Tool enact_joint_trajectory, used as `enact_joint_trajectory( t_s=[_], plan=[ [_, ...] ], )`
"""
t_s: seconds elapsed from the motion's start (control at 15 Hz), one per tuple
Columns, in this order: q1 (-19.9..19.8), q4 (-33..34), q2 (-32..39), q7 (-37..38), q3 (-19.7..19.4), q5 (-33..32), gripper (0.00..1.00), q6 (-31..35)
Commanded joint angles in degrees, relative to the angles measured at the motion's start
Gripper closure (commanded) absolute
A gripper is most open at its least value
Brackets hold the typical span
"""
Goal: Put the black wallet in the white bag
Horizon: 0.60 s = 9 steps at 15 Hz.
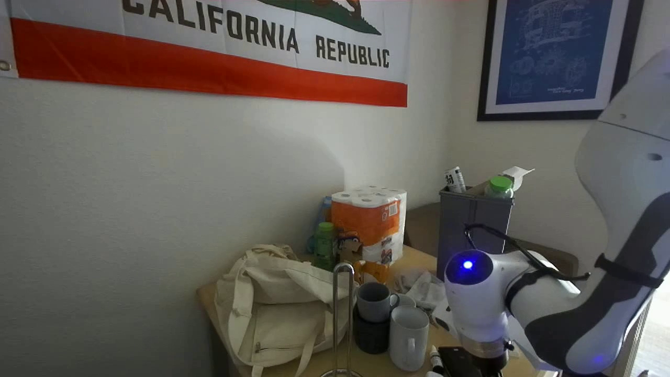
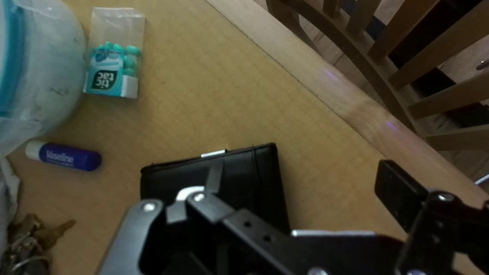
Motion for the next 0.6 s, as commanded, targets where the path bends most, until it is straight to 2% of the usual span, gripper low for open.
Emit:
enact_joint_trajectory(
  t_s=[0.0,0.27,0.53],
  plan=[
    [1.85,2.75,3.55,4.33,-2.63,-5.48,0.00,2.96],
    [2.35,5.92,5.93,8.25,-4.62,-11.98,0.00,5.27],
    [2.10,6.87,7.26,10.89,-4.73,-15.68,0.00,6.86]
  ],
)
